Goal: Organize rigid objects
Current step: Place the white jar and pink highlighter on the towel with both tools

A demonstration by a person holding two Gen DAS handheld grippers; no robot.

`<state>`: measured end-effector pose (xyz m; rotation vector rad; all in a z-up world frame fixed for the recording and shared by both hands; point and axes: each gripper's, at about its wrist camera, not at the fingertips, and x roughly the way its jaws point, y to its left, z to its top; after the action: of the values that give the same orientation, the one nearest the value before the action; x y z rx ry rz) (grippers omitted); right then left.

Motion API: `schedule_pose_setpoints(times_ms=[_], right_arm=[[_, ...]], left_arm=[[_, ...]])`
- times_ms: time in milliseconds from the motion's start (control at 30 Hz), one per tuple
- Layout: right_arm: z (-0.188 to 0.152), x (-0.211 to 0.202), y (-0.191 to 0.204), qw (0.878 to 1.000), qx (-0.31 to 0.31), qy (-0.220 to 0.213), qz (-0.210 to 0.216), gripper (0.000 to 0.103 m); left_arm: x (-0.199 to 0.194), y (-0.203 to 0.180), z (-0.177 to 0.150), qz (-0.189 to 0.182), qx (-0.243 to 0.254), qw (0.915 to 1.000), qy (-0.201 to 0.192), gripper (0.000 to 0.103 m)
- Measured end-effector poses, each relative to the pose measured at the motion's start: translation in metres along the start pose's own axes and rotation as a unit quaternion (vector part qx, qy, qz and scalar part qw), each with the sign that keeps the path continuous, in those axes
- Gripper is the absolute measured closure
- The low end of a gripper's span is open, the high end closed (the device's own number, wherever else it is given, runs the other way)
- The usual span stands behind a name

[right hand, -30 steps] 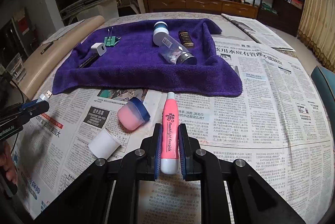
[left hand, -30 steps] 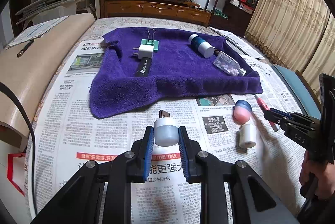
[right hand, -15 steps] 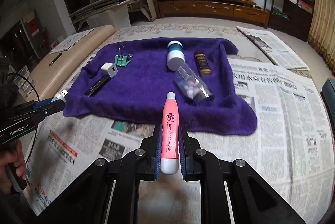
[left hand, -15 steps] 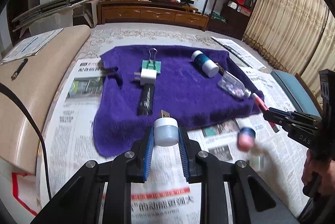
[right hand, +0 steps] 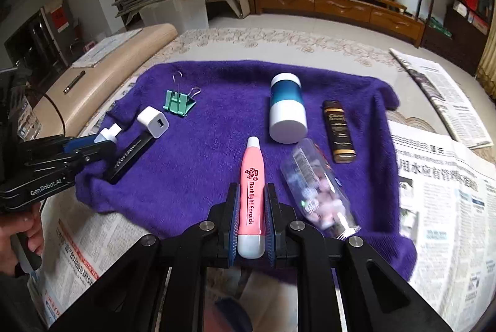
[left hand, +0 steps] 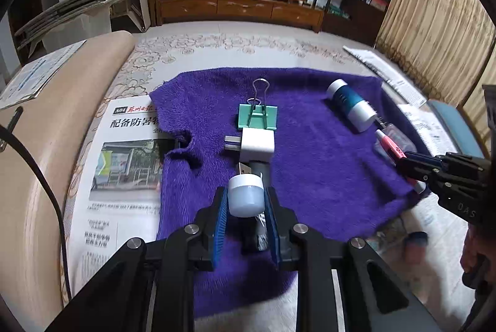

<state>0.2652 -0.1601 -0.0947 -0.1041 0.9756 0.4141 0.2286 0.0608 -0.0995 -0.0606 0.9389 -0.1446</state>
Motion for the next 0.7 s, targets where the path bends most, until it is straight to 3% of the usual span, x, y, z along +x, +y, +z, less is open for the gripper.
schedule_pose_setpoints(times_ms=[433,700], right_arm=[[0.002,0.031,0.003,0.999,-0.033,0.031,-0.003,0.088],[0.005,0.036,0.005,0.997,-0.069,0.042,-0.007,0.087]], left_arm=[[0.032,0.004,0.019,0.041,0.021,0.9984,0.033,0.081],[0.042,-0.006,0.024,0.061,0.069,0.9937,0.063,0.080]])
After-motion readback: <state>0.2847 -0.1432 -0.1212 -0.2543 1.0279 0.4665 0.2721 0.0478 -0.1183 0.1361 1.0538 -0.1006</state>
